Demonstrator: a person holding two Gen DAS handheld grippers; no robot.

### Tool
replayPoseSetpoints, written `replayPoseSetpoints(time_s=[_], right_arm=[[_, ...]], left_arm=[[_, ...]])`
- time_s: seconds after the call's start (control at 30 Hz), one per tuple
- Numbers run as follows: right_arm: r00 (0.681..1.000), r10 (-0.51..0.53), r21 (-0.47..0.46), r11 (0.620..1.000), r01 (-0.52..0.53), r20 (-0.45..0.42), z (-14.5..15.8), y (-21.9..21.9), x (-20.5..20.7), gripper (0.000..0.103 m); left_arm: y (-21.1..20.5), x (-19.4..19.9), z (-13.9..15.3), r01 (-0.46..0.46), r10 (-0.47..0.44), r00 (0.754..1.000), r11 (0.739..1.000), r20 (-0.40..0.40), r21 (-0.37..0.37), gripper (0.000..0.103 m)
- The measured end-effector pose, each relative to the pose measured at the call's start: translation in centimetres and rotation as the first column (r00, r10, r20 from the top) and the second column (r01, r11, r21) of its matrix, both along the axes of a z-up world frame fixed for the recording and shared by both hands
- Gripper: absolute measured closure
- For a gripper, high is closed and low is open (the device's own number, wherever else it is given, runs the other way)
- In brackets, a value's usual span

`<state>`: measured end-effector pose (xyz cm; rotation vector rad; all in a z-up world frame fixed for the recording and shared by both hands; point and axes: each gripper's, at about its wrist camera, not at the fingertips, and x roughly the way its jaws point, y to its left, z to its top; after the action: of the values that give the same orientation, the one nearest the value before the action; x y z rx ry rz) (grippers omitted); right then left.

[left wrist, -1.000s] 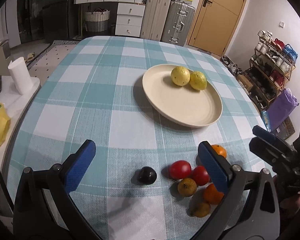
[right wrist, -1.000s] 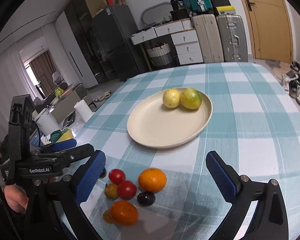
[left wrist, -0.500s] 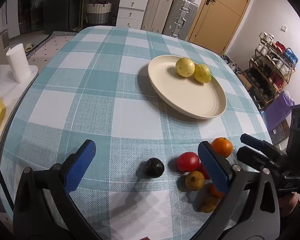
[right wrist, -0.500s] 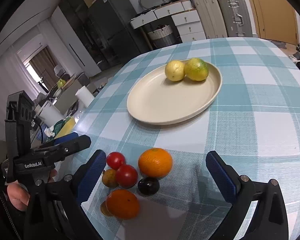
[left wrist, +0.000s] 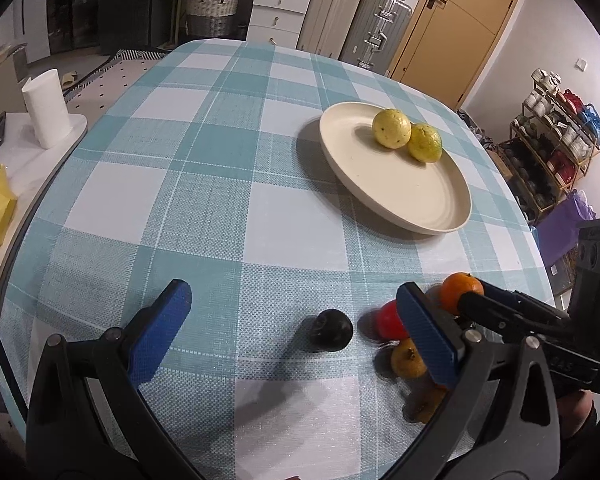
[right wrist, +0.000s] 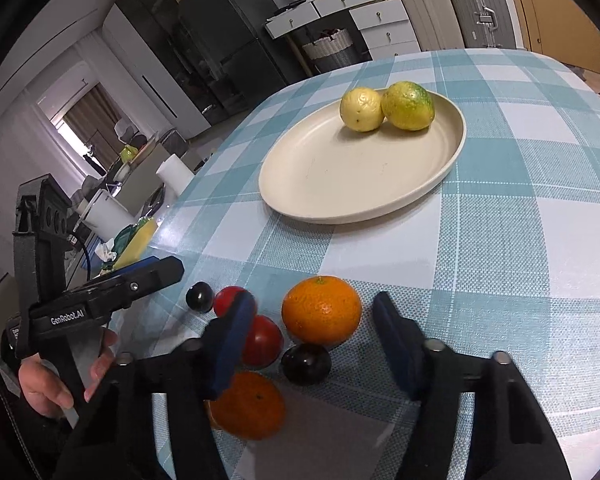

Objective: Organize fruits
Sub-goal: 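Grasp the orange mandarin with the right tool while the left tool grasps the dark plum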

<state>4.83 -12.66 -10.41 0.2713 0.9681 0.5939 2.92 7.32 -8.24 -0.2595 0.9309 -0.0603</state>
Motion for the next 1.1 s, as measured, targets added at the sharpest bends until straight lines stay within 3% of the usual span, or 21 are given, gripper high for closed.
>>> replayPoseSetpoints(time_s=[0.1, 0.2, 0.53, 0.87, 1.1], right_arm=[[1.000, -0.007, -0.005, 1.000, 0.007, -0.014, -0.4, -0.1, 0.1, 0.061], [1.000, -0.003, 0.014, 1.000, 0.004, -0.015, -0.5, -0.3, 0.1, 0.062], [1.000, -0.002, 0.022, 1.000, 0.002, 0.015, 0.0, -0.6, -0.2, 0.062], [1.000, 0.000, 0.023, 1.000, -0.001, 0.023, 0.3, -0.8, -0.4, 0.062], [1.000, 0.001, 0.031, 1.000, -0.002, 0.017, 0.4, -0.9, -0.4, 0.062]], left_arm=[[0.2, -0.2, 0.2, 0.001, -0.001, 1.000, 1.000, 0.006, -0.008, 0.001], [0.5, -0.4, 0.3, 0.000, 0.000, 1.000, 1.000, 0.007, -0.009, 0.001], [1.8, -1.1, -0.1, -0.017, 0.017, 1.000, 1.000, -0.014, 0.009, 0.001], [0.3, -0.9, -1.6, 0.048, -0.046, 0.996, 0.999, -0.075, 0.017, 0.001], [-1.1, -0.1, -2.0, 0.080, -0.073, 0.993, 0.994, -0.088, 0.074, 0.001]])
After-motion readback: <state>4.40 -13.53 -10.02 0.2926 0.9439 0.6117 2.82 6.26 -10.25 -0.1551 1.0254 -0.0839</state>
